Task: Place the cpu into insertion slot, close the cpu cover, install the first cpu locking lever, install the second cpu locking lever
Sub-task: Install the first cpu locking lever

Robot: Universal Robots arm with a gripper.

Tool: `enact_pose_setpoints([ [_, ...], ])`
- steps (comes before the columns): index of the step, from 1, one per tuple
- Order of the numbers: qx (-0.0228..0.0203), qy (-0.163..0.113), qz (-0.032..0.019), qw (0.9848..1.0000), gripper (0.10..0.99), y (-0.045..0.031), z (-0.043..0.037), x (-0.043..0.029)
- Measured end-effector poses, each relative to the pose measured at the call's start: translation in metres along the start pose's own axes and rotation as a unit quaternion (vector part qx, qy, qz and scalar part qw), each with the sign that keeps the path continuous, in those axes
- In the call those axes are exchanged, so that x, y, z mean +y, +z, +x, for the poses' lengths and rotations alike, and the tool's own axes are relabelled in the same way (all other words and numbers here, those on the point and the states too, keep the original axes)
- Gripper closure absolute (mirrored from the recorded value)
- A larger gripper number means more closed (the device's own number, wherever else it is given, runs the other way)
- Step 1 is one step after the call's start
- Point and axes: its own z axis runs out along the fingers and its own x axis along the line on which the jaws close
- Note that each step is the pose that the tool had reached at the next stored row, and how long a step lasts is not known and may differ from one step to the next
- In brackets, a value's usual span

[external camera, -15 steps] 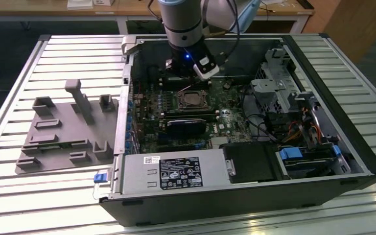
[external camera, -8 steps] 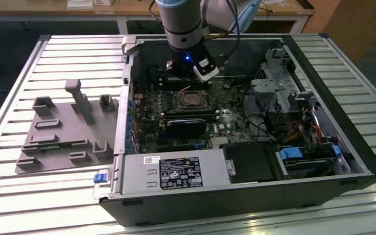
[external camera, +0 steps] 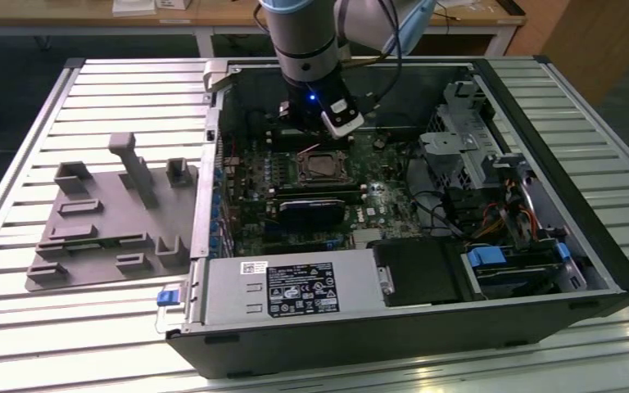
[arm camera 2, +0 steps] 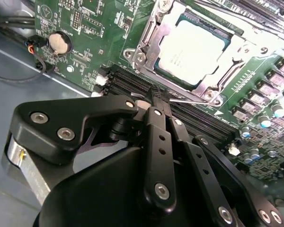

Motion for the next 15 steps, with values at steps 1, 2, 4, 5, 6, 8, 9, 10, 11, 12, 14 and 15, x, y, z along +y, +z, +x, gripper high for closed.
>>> enact_pose_setpoints([
  [1, -0.0008, 0.003, 0.0007, 1.0000, 0.984, 0.0003, 0.0000, 0.0002],
  [2, -0.0014, 0.005, 0.0014, 1.0000, 0.984, 0.0006, 0.0002, 0.0004],
  [4, -0.0021, 0.008, 0.0027, 1.0000, 0.984, 0.0012, 0.0003, 0.0006],
  [5, -0.0025, 0.009, 0.0035, 1.0000, 0.984, 0.0014, 0.0004, 0.0009],
  [6, -0.0028, 0.010, 0.0043, 0.9999, 0.984, 0.0018, 0.0005, 0.0012],
  [8, -0.0035, 0.012, 0.0056, 0.9999, 0.984, 0.0025, 0.0008, 0.0022],
  [9, -0.0039, 0.013, 0.0061, 0.9999, 0.984, 0.0029, 0.0009, 0.0030],
  [10, -0.0043, 0.014, 0.0066, 0.9999, 0.984, 0.0033, 0.0011, 0.0038],
  [11, -0.0047, 0.016, 0.0072, 0.9998, 0.984, 0.0037, 0.0012, 0.0047],
  [12, -0.0052, 0.018, 0.0078, 0.9998, 0.984, 0.0040, 0.0014, 0.0055],
  [14, -0.0060, 0.021, 0.0090, 0.9997, 0.984, 0.0046, 0.0016, 0.0070],
  [15, -0.0064, 0.022, 0.0095, 0.9997, 0.984, 0.0049, 0.0017, 0.0077],
])
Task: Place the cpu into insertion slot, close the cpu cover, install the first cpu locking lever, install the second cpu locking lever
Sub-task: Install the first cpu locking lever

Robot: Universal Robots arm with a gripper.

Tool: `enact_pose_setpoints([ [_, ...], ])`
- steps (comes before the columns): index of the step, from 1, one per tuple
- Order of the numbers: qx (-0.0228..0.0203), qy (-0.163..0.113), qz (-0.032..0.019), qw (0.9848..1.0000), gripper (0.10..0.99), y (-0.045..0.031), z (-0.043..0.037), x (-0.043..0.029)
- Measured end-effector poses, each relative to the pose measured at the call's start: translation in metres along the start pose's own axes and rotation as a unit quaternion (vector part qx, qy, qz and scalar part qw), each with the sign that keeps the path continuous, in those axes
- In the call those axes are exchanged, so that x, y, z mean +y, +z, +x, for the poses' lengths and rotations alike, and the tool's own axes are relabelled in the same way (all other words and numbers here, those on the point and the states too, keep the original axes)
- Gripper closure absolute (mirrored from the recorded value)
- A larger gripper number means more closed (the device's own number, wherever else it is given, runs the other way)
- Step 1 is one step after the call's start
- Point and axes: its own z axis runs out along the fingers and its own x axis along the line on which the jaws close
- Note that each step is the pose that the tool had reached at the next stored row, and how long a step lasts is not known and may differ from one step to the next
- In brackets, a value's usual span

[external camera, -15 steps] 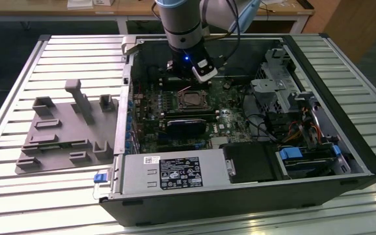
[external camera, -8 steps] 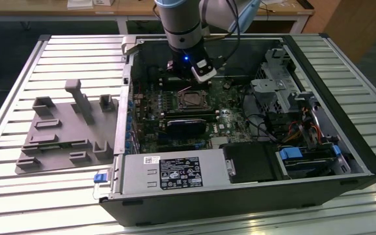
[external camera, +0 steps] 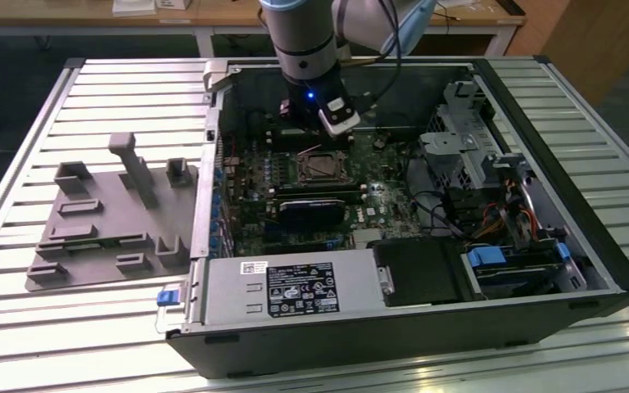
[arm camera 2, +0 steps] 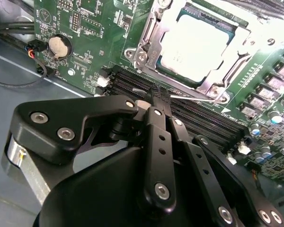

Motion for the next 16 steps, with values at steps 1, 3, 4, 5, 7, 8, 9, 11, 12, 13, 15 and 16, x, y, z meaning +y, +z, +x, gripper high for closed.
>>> enact_pose_setpoints([
  [1, -0.0004, 0.002, 0.0004, 1.0000, 0.984, 0.0003, 0.0001, 0.0007],
  [3, -0.0013, 0.005, 0.0013, 1.0000, 0.984, 0.0008, 0.0004, 0.0019],
  [4, -0.0017, 0.007, 0.0016, 1.0000, 0.984, 0.0011, 0.0006, 0.0025],
  [5, -0.0021, 0.008, 0.0020, 1.0000, 0.984, 0.0013, 0.0007, 0.0030],
  [7, -0.0034, 0.014, 0.0031, 0.9999, 0.984, 0.0018, 0.0009, 0.0035],
  [8, -0.0044, 0.018, 0.0039, 0.9998, 0.984, 0.0022, 0.0010, 0.0035],
  [9, -0.0056, 0.023, 0.0050, 0.9997, 0.984, 0.0026, 0.0011, 0.0035],
  [11, -0.0082, 0.034, 0.0072, 0.9994, 0.984, 0.0033, 0.0012, 0.0035],
  [12, -0.0095, 0.039, 0.0081, 0.9992, 0.984, 0.0036, 0.0013, 0.0035],
  [13, -0.0103, 0.042, 0.0088, 0.9990, 0.984, 0.0039, 0.0014, 0.0037],
  [15, -0.0113, 0.046, 0.0096, 0.9988, 0.984, 0.0044, 0.0018, 0.0046],
  [16, -0.0117, 0.048, 0.0100, 0.9987, 0.984, 0.0046, 0.0019, 0.0051],
])
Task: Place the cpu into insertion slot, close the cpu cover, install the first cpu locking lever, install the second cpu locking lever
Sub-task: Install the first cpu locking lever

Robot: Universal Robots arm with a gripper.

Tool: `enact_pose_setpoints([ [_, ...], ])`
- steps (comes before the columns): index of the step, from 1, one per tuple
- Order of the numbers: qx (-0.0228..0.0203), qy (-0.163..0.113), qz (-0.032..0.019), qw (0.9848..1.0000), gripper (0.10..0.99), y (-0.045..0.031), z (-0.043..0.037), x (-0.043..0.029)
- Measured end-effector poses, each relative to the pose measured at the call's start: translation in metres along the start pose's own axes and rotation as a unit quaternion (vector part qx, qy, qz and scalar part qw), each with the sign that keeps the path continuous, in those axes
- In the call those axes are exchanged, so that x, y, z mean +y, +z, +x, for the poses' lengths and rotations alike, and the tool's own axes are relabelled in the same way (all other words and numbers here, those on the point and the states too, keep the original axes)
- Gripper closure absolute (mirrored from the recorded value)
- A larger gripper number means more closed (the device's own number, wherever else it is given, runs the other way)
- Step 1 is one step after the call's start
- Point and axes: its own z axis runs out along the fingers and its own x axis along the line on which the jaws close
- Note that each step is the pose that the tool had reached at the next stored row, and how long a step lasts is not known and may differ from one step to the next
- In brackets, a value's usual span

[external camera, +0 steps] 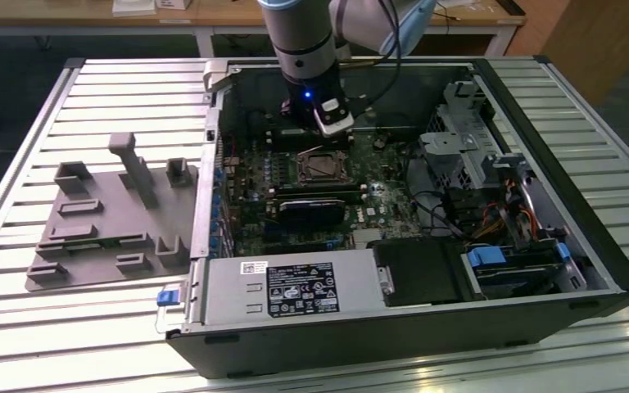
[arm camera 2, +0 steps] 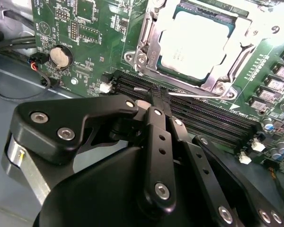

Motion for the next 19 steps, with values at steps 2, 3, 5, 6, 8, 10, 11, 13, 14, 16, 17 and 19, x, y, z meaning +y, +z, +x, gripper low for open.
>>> enact_pose_setpoints([
  [2, -0.0011, 0.004, 0.0008, 1.0000, 0.984, 0.0005, 0.0005, 0.0008],
  [3, -0.0016, 0.007, 0.0012, 1.0000, 0.984, 0.0006, 0.0007, 0.0012],
  [5, -0.0026, 0.011, 0.0021, 0.9999, 0.984, 0.0009, 0.0011, 0.0018],
  [6, -0.0031, 0.013, 0.0025, 0.9999, 0.984, 0.0011, 0.0014, 0.0020],
  [8, -0.0042, 0.017, 0.0033, 0.9998, 0.984, 0.0014, 0.0018, 0.0023],
  [10, -0.0056, 0.023, 0.0044, 0.9997, 0.984, 0.0018, 0.0023, 0.0025],
  [11, -0.0063, 0.026, 0.0050, 0.9996, 0.984, 0.0019, 0.0025, 0.0025],
  [13, -0.0077, 0.032, 0.0061, 0.9994, 0.984, 0.0023, 0.0030, 0.0026],
  [14, -0.0082, 0.034, 0.0066, 0.9994, 0.984, 0.0024, 0.0033, 0.0027],
  [16, -0.0094, 0.039, 0.0075, 0.9992, 0.984, 0.0028, 0.0038, 0.0028],
  [17, -0.0098, 0.041, 0.0080, 0.9991, 0.984, 0.0031, 0.0039, 0.0028],
  [19, -0.0108, 0.045, 0.0087, 0.9989, 0.984, 0.0035, 0.0042, 0.0030],
])
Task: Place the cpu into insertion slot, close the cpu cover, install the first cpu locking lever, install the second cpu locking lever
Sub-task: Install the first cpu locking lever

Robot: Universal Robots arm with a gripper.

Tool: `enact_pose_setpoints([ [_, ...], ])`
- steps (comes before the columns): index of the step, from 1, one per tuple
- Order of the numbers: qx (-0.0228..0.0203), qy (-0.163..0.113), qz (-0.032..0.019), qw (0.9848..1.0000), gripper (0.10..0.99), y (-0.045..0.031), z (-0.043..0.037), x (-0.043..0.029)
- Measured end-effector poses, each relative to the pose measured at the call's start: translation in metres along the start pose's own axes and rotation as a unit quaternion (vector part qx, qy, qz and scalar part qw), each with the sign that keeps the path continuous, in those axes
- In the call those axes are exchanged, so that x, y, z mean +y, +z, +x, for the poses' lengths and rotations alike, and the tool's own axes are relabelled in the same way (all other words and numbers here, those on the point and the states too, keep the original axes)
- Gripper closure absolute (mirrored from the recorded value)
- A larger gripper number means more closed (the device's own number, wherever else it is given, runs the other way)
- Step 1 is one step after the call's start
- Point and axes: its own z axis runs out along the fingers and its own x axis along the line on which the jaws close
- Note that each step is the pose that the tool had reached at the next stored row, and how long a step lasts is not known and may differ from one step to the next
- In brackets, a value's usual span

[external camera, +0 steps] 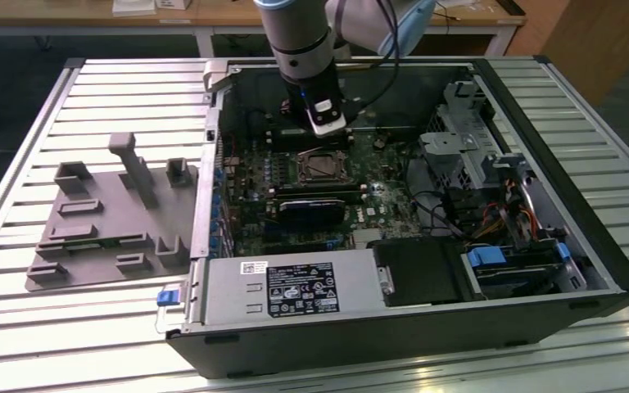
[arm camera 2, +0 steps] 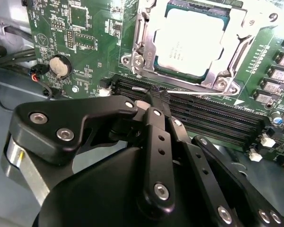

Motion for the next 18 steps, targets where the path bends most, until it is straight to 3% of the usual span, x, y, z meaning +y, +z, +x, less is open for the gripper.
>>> enact_pose_setpoints([
  [18, -0.0040, 0.017, 0.0035, 0.9998, 0.984, 0.0042, 0.0010, -0.0007],
])
